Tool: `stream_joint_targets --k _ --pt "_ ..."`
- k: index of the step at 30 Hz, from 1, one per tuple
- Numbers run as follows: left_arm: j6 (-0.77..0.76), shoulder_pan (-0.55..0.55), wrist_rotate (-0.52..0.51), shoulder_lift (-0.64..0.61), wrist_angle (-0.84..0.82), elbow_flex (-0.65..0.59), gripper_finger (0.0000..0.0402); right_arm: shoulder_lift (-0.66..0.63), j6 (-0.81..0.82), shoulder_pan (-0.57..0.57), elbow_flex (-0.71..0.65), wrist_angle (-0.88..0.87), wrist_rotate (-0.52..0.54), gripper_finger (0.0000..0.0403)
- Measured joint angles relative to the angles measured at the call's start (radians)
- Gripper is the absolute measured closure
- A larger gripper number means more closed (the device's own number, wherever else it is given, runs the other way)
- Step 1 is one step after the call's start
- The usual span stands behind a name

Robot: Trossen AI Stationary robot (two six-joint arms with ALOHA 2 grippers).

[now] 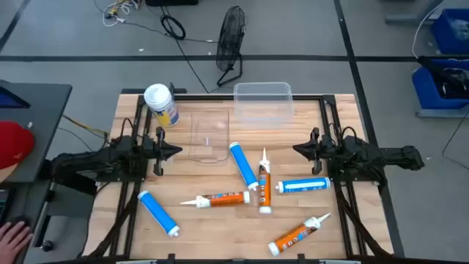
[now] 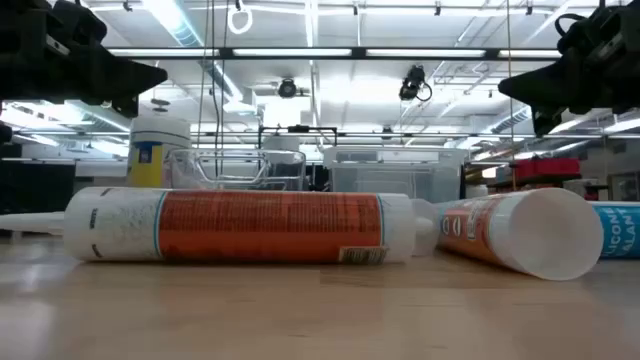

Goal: Pick & place silicon tubes, Sealant and Lysol wipes

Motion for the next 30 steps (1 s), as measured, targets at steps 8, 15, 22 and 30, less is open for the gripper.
stream_joint_targets --k 8,15,22,30 --pt "-0.054 0.000 0.000 0.000 0.000 0.000 0.0399 0.000 -0.023 0.000 0.000 0.012 0.058 0.0380" --pt "-0.075 0.000 0.000 0.000 0.000 0.000 0.0399 0.000 0.008 0.000 0.000 0.011 0.057 0.0380" --pt "-0.083 0.000 0.000 0.000 0.000 0.000 0.0399 0.000 -0.002 0.000 0.000 0.008 0.040 0.0397" --pt "-0.126 0.000 -0.019 0.001 0.008 0.015 0.0399 0.007 0.026 0.000 0.045 0.002 0.011 0.0395"
